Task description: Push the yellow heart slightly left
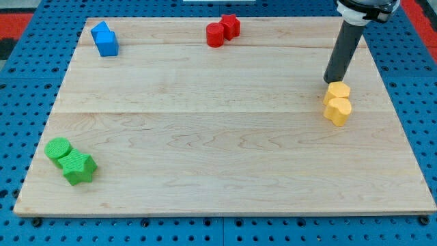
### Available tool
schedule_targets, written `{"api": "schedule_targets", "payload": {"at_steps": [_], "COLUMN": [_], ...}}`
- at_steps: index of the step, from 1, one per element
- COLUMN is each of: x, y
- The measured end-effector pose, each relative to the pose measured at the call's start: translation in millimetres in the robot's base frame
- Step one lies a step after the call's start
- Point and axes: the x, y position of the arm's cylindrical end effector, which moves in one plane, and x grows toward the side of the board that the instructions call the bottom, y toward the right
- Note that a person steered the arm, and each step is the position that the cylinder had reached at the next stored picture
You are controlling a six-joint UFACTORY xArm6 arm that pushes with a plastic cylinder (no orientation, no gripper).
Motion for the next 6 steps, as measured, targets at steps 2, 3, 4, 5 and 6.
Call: {"api": "schedule_targets", "payload": {"at_steps": [2, 3, 4, 5, 6], "x": [0.9, -8.9, -9.7, 52.6, 73.4], "y": [-7.2, 3.9, 80.5, 92.4, 40.6]}}
